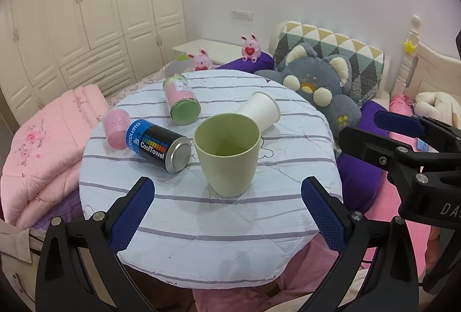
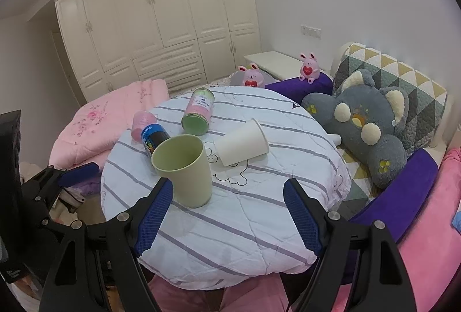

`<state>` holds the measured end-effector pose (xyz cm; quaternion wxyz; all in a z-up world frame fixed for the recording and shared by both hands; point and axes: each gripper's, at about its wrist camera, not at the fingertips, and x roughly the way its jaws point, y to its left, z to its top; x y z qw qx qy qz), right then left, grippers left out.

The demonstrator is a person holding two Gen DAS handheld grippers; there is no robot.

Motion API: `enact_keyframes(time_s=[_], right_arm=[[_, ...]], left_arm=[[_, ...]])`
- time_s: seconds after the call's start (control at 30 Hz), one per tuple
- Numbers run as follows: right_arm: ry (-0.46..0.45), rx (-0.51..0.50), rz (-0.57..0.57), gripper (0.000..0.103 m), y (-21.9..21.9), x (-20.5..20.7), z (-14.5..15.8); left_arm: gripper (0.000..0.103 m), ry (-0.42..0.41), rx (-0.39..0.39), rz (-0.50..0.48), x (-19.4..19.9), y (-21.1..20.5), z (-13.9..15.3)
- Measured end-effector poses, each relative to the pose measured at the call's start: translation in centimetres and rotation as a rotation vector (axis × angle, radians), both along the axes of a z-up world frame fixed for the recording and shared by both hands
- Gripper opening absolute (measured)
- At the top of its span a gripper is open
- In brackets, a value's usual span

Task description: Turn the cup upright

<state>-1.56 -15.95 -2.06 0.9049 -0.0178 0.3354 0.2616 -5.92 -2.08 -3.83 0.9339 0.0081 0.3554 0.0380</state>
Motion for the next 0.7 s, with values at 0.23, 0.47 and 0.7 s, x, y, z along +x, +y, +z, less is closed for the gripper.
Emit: enact_keyframes(time_s=[0.23,0.47,0.7], right_arm=[[-0.071,0.002,-0.017,0.080,-0.4,-0.8,0.9],[-0.201,0.017,-0.047,0.080,-0.6,-1.6,2.0],[-0.227,0.022,-0.062,0.080,-0.5,-1.4,1.9]], left_arm=[[0.103,-0.081,0.019,0.073,-0.8,0.0,1.1],[0.103,-0.167,-0.005,0.113,-1.4,0.1,1.7],[0.103,-0.208,0.025,0.124,-1.0,-0.2,1.4]])
